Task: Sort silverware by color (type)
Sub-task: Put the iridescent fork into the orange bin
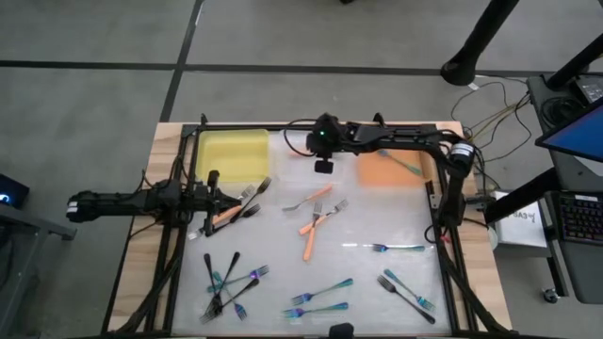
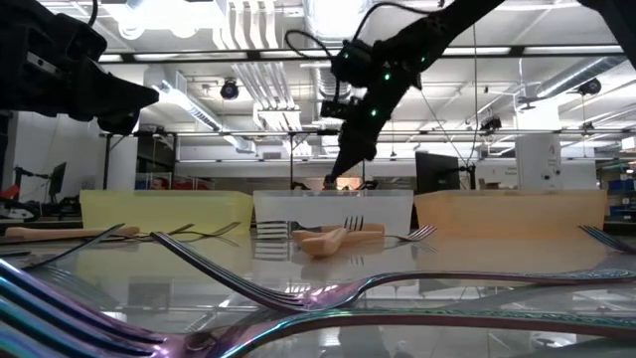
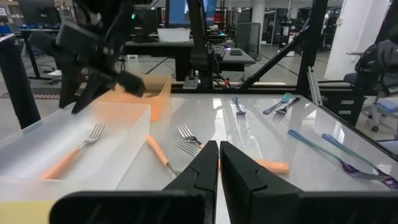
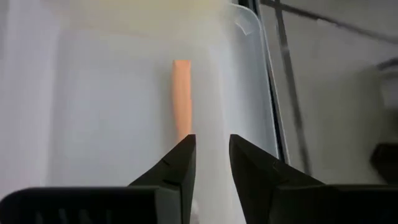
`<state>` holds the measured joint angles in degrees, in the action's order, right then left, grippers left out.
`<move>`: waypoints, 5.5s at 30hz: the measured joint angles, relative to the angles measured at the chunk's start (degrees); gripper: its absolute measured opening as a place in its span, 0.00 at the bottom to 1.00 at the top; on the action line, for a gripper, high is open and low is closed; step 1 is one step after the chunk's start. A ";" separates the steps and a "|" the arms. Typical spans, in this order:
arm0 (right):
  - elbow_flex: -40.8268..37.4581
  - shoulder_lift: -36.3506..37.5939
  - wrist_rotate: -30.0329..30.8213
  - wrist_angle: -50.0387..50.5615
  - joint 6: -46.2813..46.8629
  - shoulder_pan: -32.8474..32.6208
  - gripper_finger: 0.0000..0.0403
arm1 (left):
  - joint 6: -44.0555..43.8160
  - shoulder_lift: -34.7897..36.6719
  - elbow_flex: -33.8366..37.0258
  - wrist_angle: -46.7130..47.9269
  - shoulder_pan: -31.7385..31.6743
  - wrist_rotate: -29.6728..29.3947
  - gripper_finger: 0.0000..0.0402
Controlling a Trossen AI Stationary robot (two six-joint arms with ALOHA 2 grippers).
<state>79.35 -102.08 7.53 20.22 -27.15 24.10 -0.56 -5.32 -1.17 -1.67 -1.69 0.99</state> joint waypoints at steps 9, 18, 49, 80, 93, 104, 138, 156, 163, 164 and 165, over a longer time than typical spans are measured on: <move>-0.35 7.29 -15.79 16.20 20.14 -1.51 0.16 | 0.01 -0.02 0.00 0.02 0.00 0.00 0.00; -4.76 8.42 -25.47 33.07 24.36 -8.92 0.13 | 0.02 -0.02 0.00 0.02 0.00 0.00 0.00; -35.12 28.38 -21.46 34.28 53.58 -31.64 0.26 | 0.01 -0.02 0.00 0.01 0.00 0.00 0.00; -43.58 29.59 -19.45 24.50 52.67 -41.40 0.27 | 0.01 -0.02 0.01 0.00 0.00 0.00 0.00; -44.39 29.59 -20.11 22.20 52.67 -41.37 0.25 | 0.00 -0.02 0.00 0.00 0.00 0.00 0.00; -44.17 29.54 -22.97 22.08 53.38 -41.36 0.25 | 0.00 -0.02 0.00 0.00 0.00 0.00 0.00; -44.68 29.52 -24.49 18.91 54.15 -41.63 0.25 | 0.00 -0.02 0.00 0.02 0.00 0.00 0.00; -46.81 29.61 -19.85 15.76 55.74 -43.08 0.18 | 0.02 -0.02 0.00 0.00 0.00 0.00 0.00; -46.88 29.59 -18.91 15.90 55.71 -43.00 0.03 | 0.00 -0.02 0.00 0.00 0.00 0.00 0.00; -46.88 29.59 -18.91 15.88 55.81 -43.00 0.03 | 0.00 -0.02 0.00 0.00 0.00 0.00 0.00; -46.88 29.59 -18.91 15.86 56.14 -42.99 0.03 | 0.02 -0.02 0.00 0.02 0.00 0.00 0.00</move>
<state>32.47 -72.49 -11.38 36.09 28.99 -18.89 -0.54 -5.34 -1.17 -1.65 -1.69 0.99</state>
